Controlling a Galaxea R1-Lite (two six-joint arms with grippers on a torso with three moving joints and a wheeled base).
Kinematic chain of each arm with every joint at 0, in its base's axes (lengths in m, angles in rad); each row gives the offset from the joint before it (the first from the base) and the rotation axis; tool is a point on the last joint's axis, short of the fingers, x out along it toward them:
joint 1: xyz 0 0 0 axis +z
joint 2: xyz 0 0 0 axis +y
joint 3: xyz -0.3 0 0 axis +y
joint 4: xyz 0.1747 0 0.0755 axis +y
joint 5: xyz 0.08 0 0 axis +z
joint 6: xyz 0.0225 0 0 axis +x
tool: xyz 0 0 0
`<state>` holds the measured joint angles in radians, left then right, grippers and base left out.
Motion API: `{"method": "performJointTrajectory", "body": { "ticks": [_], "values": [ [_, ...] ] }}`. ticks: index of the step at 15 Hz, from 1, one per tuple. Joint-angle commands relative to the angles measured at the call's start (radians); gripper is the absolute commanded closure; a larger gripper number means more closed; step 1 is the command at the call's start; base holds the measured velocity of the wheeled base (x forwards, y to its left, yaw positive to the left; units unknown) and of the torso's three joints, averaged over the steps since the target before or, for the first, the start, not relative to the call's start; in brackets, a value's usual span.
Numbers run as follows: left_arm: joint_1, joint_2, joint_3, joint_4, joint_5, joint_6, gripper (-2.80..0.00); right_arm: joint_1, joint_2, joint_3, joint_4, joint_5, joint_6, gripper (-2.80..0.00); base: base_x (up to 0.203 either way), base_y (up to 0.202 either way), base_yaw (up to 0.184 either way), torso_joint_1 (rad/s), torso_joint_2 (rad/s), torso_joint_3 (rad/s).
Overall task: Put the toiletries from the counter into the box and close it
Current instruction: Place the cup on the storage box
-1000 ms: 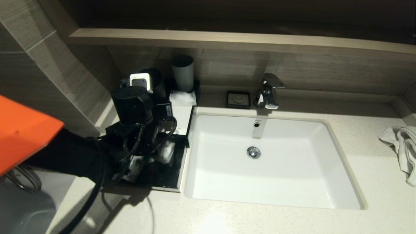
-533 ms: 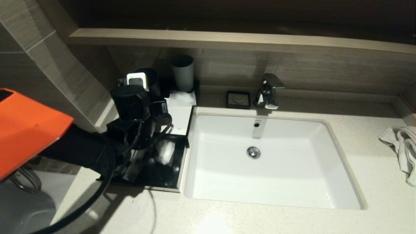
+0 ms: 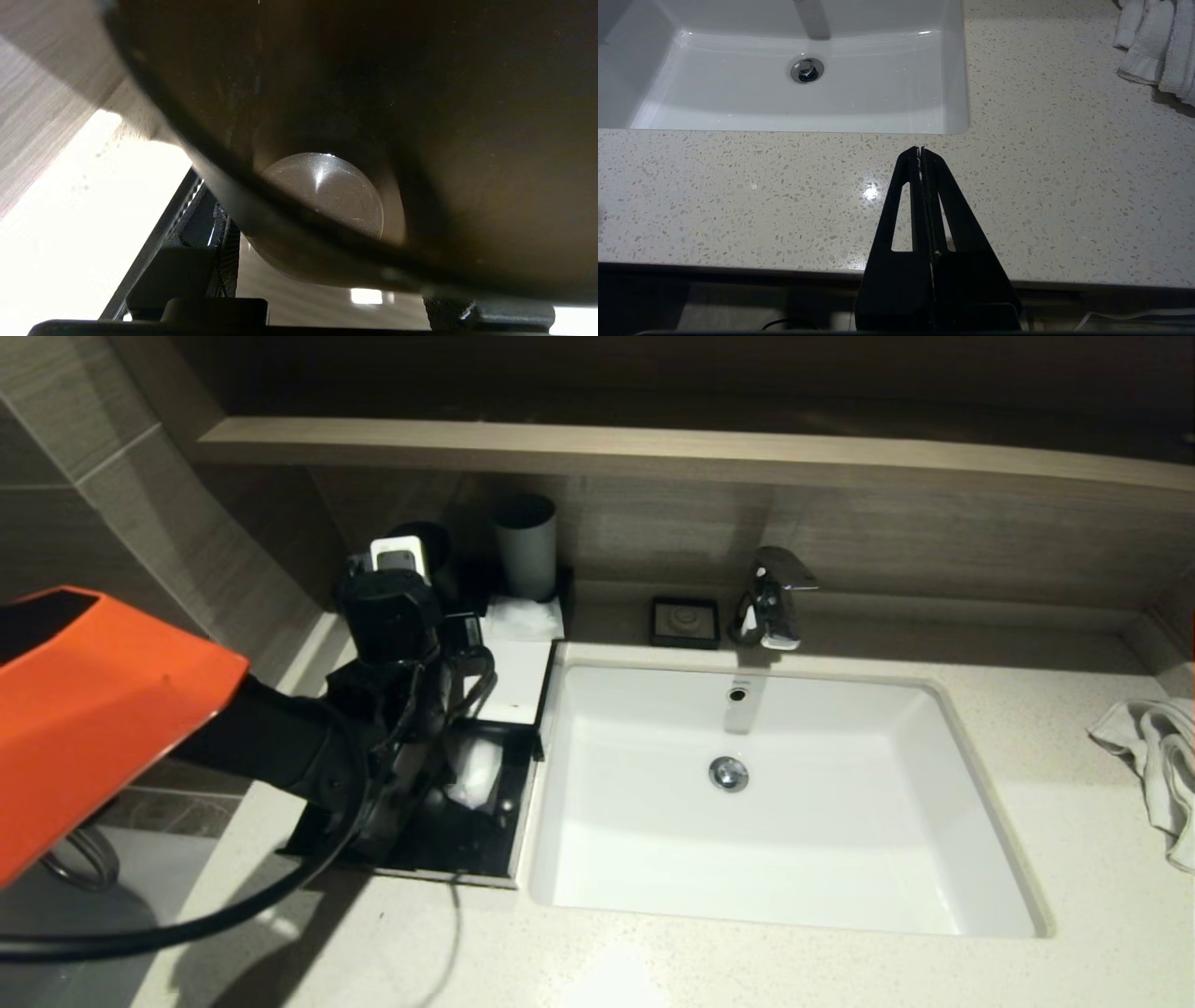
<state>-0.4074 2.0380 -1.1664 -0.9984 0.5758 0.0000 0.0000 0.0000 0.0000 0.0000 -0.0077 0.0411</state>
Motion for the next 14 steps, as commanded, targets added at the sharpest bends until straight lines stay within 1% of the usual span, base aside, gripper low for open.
{"method": "performJointTrajectory", "body": {
  "ticks": [1, 5, 10, 14],
  "values": [
    [0.011, 0.02, -0.032, 0.005, 0.002, 0.0, 0.0, 0.0, 0.0, 0.0, 0.0, 0.0, 0.0, 0.0, 0.0, 0.0, 0.0, 0.0, 0.0, 0.0],
    [0.03, 0.036, -0.086, 0.028, 0.001, 0.0, 0.0, 0.0, 0.0, 0.0, 0.0, 0.0, 0.0, 0.0, 0.0, 0.0, 0.0, 0.0, 0.0, 0.0],
    [0.032, 0.059, -0.159, 0.065, 0.0, -0.001, 0.0, 0.0, 0.0, 0.0, 0.0, 0.0, 0.0, 0.0, 0.0, 0.0, 0.0, 0.0, 0.0, 0.0],
    [0.032, 0.074, -0.196, 0.089, -0.001, -0.003, 0.0, 0.0, 0.0, 0.0, 0.0, 0.0, 0.0, 0.0, 0.0, 0.0, 0.0, 0.0, 0.0, 0.0]
  ]
}}
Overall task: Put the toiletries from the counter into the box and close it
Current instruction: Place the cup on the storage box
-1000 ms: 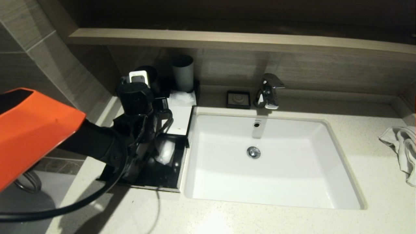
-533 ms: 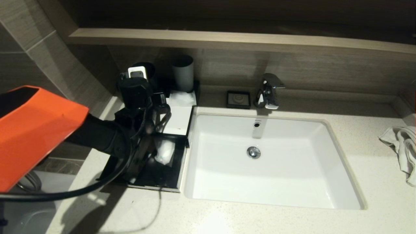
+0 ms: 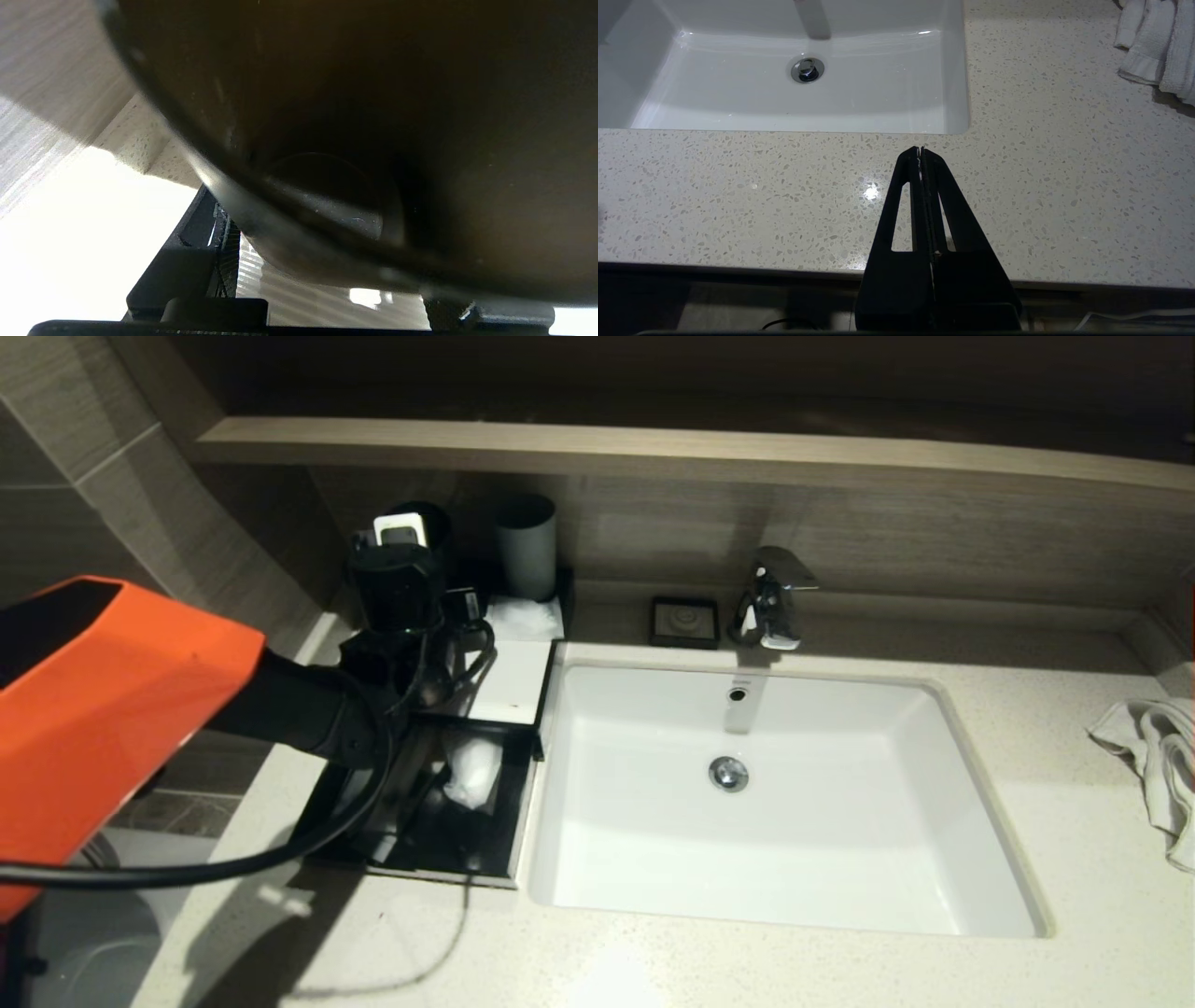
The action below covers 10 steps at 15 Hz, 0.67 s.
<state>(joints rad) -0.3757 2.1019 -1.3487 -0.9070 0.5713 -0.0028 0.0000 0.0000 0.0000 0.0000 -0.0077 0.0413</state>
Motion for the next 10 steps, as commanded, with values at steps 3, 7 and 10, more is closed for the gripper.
{"method": "performJointTrajectory", "body": {
  "ticks": [3, 7, 10],
  "values": [
    [0.0, 0.017, -0.042, 0.022, 0.004, -0.005, 0.0, 0.0, 0.0, 0.0, 0.0, 0.0, 0.0, 0.0, 0.0, 0.0, 0.0, 0.0, 0.0, 0.0],
    [0.009, 0.024, -0.065, 0.04, 0.005, -0.008, 0.0, 0.0, 0.0, 0.0, 0.0, 0.0, 0.0, 0.0, 0.0, 0.0, 0.0, 0.0, 0.0, 0.0],
    [0.014, 0.037, -0.08, 0.051, 0.005, -0.008, 0.0, 0.0, 0.0, 0.0, 0.0, 0.0, 0.0, 0.0, 0.0, 0.0, 0.0, 0.0, 0.0, 0.0]
  ]
}}
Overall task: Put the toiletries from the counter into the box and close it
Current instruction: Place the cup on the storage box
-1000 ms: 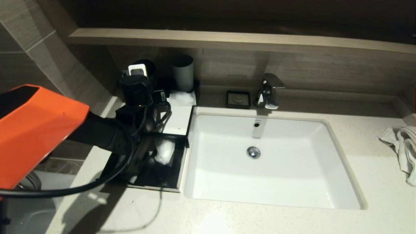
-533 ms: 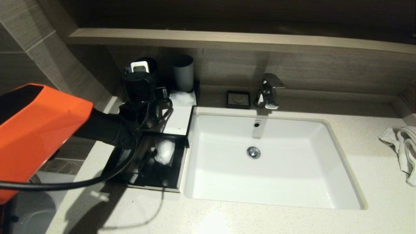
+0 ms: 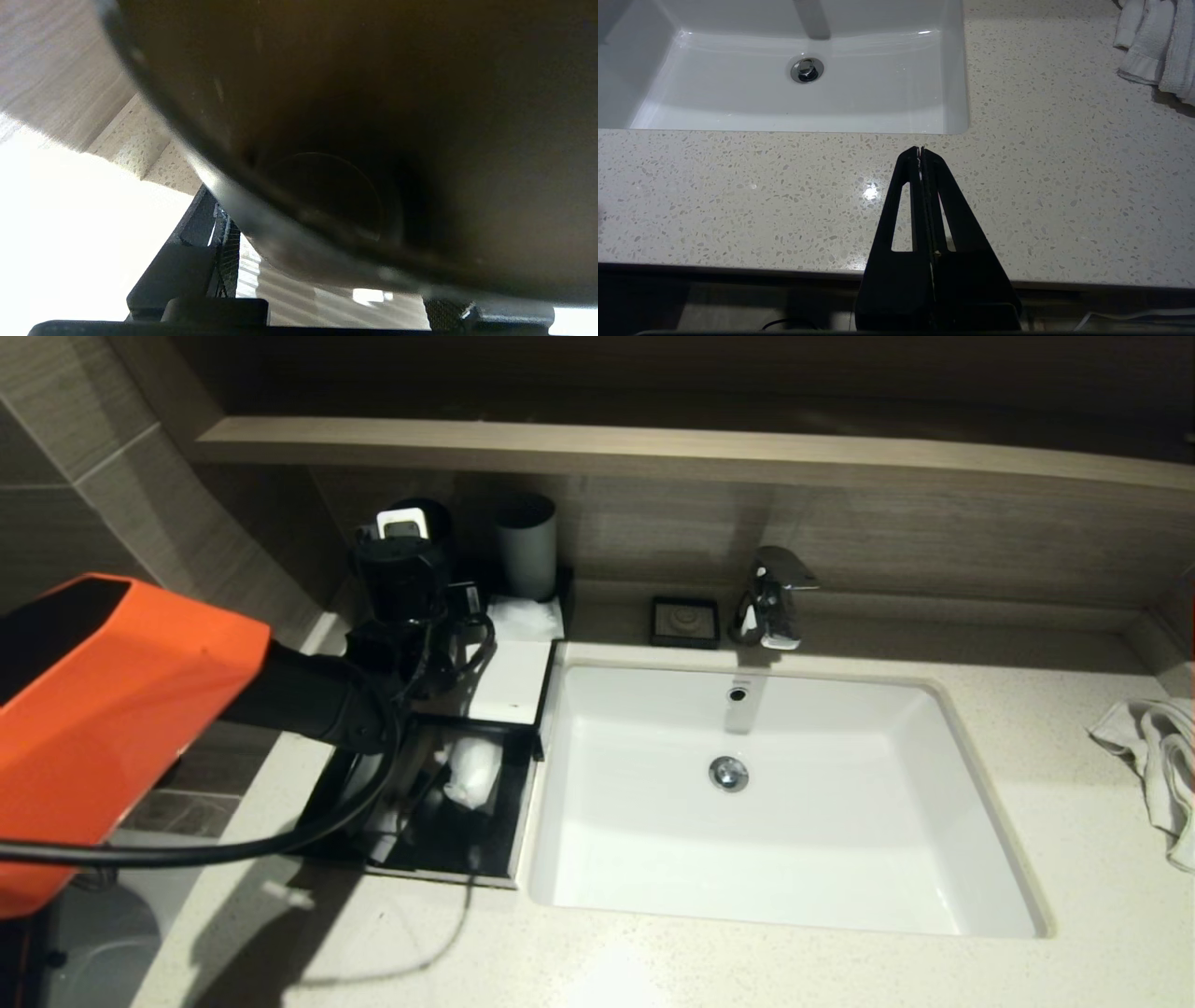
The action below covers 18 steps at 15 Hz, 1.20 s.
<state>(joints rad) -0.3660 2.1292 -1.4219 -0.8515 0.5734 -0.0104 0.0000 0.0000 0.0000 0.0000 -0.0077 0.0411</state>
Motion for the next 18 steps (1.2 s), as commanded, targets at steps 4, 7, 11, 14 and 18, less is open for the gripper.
{"method": "performJointTrajectory", "body": {
  "ticks": [4, 7, 11, 14, 18],
  "values": [
    [0.007, 0.032, -0.04, -0.005, 0.003, -0.004, 0.0, 0.0, 0.0, 0.0, 0.0, 0.0, 0.0, 0.0, 0.0, 0.0, 0.0, 0.0, 0.0, 0.0],
    [0.01, 0.037, -0.067, 0.016, 0.003, -0.006, 0.0, 0.0, 0.0, 0.0, 0.0, 0.0, 0.0, 0.0, 0.0, 0.0, 0.0, 0.0, 0.0, 0.0],
    [0.02, 0.054, -0.12, 0.046, 0.003, -0.015, 0.0, 0.0, 0.0, 0.0, 0.0, 0.0, 0.0, 0.0, 0.0, 0.0, 0.0, 0.0, 0.0, 0.0],
    [0.021, 0.062, -0.149, 0.068, 0.003, -0.032, 0.0, 0.0, 0.0, 0.0, 0.0, 0.0, 0.0, 0.0, 0.0, 0.0, 0.0, 0.0, 0.0, 0.0],
    [0.021, 0.068, -0.155, 0.068, 0.002, -0.038, 0.0, 0.0, 0.0, 0.0, 0.0, 0.0, 0.0, 0.0, 0.0, 0.0, 0.0, 0.0, 0.0, 0.0]
  ]
}}
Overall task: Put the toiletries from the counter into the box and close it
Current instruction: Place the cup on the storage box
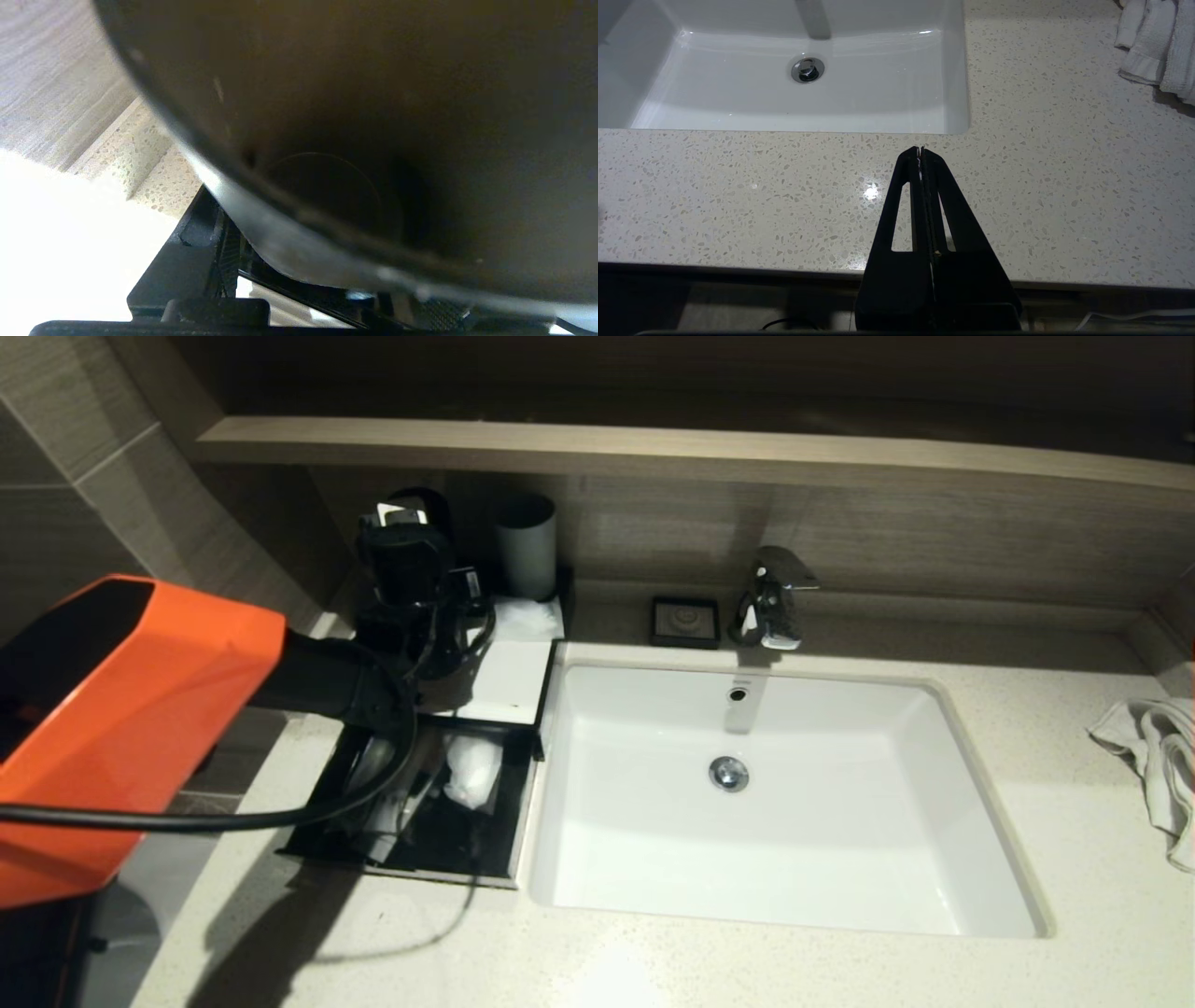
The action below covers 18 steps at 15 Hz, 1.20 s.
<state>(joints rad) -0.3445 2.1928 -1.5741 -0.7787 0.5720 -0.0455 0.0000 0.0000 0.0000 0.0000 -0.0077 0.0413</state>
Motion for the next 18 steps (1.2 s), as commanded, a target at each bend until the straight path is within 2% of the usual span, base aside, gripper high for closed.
{"method": "performJointTrajectory", "body": {
  "ticks": [1, 18],
  "values": [
    [-0.001, 0.012, -0.013, -0.005, 0.005, -0.008, 0.0, 0.0, 0.0, 0.0, 0.0, 0.0, 0.0, 0.0, 0.0, 0.0, 0.0, 0.0, 0.0, 0.0],
    [-0.001, 0.058, -0.095, 0.009, -0.003, -0.011, 0.0, 0.0, 0.0, 0.0, 0.0, 0.0, 0.0, 0.0, 0.0, 0.0, 0.0, 0.0, 0.0, 0.0]
  ]
}}
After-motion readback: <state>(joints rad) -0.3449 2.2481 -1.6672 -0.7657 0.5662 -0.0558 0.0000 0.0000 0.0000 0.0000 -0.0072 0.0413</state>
